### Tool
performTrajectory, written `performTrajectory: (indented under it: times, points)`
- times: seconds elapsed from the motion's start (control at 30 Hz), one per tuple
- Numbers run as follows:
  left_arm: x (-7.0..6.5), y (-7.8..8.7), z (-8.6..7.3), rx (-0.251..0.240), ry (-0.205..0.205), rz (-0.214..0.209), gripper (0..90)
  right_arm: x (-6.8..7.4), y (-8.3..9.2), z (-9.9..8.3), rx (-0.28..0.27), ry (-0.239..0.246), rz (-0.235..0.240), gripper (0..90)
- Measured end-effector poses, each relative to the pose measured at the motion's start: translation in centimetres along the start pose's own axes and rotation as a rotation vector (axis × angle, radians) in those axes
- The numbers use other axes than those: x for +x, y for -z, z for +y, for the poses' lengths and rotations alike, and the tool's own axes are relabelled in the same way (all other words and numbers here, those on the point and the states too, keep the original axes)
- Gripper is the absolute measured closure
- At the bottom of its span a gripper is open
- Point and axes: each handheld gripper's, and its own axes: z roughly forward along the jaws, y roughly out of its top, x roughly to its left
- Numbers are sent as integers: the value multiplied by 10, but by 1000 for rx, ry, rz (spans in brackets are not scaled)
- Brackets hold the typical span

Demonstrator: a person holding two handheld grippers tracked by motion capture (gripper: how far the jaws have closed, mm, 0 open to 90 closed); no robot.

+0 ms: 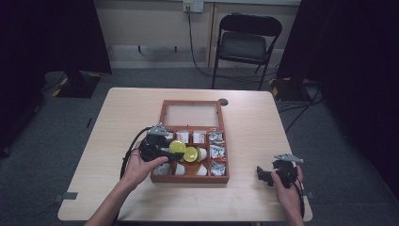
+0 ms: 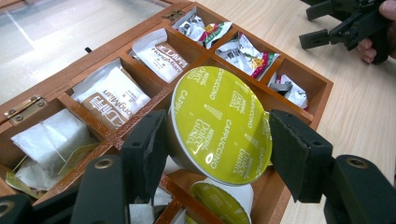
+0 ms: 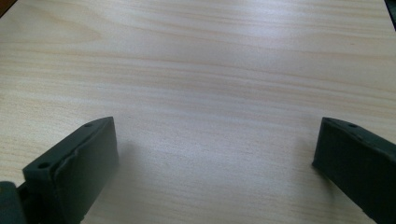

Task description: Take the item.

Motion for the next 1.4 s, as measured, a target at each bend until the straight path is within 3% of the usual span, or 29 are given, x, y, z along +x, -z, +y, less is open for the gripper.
performTrajectory:
  times: [0.47,1.1,1.13,1.17,1.4]
  points:
    - [-1,9,-2,-5,-9,12,391,0,0,0,0,2,3,0]
    - [18,33,-9,-61,52,74,391,-1,-1,1,1,8,10,0]
    - [18,33,-9,-61,52,74,391,-1,-1,1,1,8,10,0]
    - [20,33,-11,-50,44,100,391,-1,-1,1,1,8,10,0]
    - [25,32,-13,-53,61,102,391,-1,-1,1,1,7,10,0]
